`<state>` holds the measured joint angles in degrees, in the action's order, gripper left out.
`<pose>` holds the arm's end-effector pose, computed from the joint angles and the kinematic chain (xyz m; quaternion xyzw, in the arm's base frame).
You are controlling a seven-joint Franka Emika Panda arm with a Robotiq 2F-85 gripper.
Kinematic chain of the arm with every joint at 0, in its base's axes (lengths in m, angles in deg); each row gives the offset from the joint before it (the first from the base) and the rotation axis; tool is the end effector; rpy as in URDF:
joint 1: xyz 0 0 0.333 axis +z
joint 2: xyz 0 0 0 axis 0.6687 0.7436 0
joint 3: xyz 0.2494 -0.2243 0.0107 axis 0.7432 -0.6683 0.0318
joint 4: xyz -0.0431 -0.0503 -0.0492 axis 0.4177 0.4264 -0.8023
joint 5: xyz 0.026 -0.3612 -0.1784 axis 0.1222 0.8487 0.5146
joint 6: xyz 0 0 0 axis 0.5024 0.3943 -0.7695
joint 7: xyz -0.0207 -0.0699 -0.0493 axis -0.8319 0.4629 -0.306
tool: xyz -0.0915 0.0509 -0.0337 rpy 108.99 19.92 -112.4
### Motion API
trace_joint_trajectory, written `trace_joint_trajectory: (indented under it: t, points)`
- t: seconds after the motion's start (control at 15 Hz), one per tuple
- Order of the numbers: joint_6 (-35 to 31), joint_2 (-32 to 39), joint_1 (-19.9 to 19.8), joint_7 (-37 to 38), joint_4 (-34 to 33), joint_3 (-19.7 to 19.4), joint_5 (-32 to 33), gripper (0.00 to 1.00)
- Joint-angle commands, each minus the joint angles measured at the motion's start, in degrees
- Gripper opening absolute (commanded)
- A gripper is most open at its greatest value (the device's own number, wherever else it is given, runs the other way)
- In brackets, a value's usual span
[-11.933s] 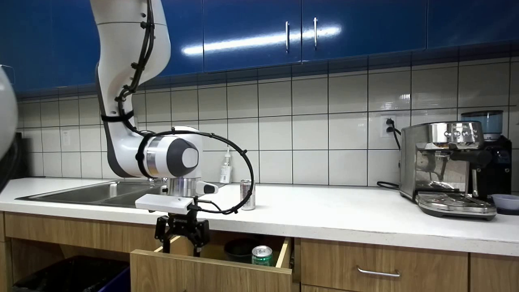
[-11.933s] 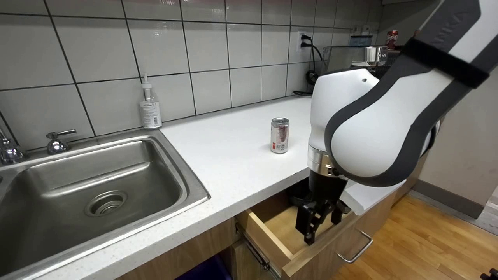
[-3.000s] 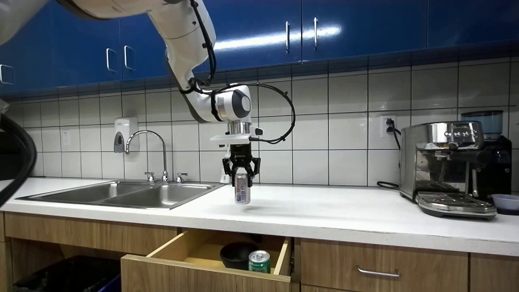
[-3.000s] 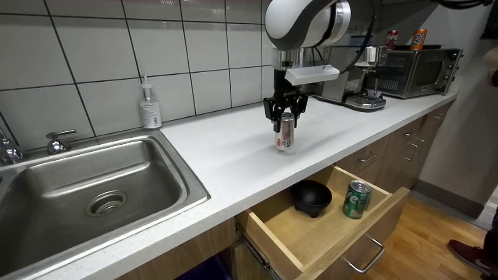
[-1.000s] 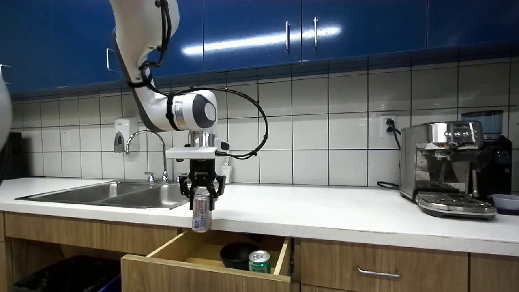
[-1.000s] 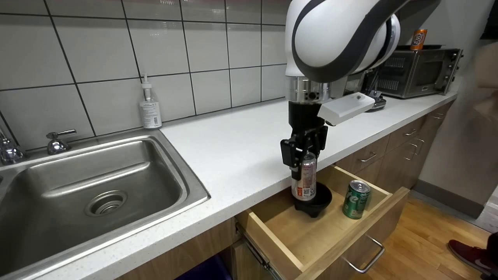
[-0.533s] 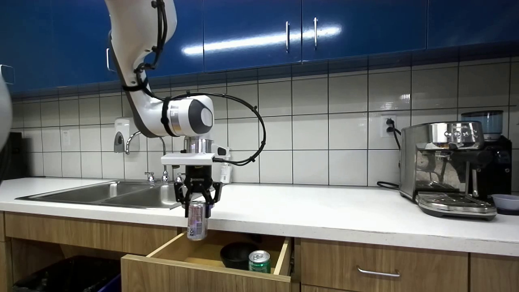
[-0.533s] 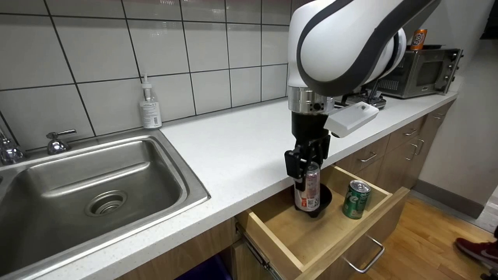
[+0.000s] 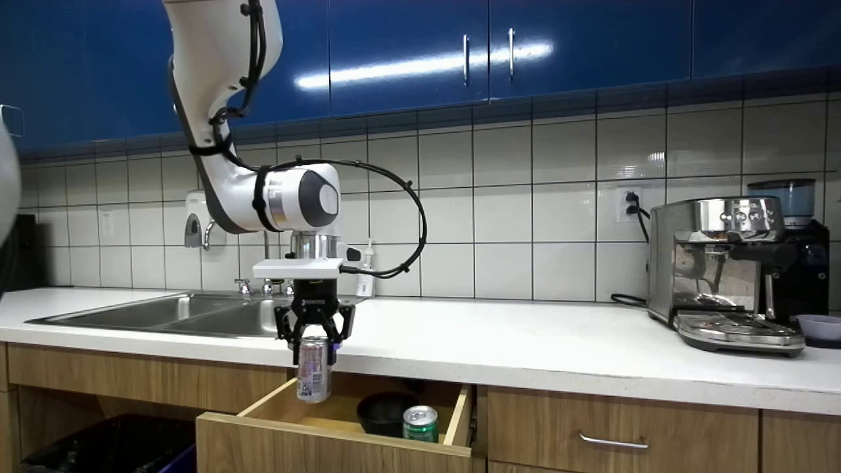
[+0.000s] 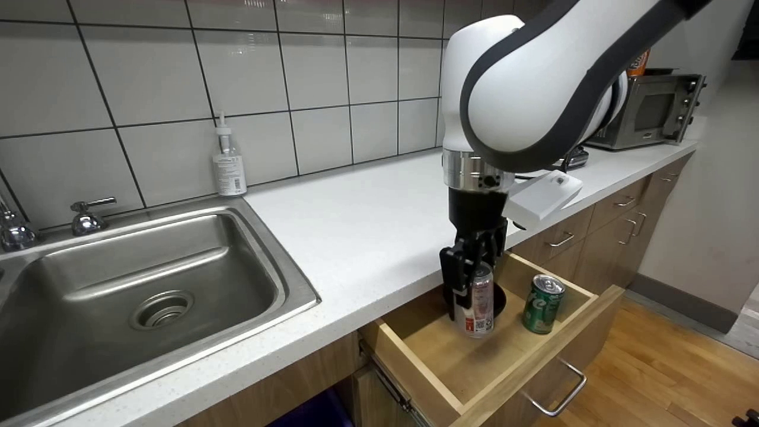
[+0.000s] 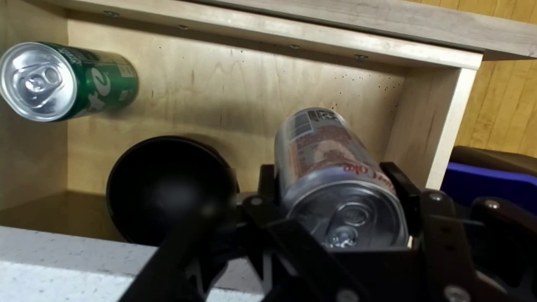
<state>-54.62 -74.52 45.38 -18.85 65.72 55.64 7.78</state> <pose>0.5431 0.0535 0.2619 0.9943 0.0965 -0.0438 0.0090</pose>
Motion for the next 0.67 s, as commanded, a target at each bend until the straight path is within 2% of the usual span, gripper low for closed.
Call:
trace_joint_trajectory:
  t: [0.0, 0.6]
  points:
    - [-2.4, -0.8, 0.2, 0.5, 1.8, 0.1, 1.9, 0.38]
    - [-10.3, 2.9, 0.2, 0.1, 3.8, -0.2, 4.6, 0.38]
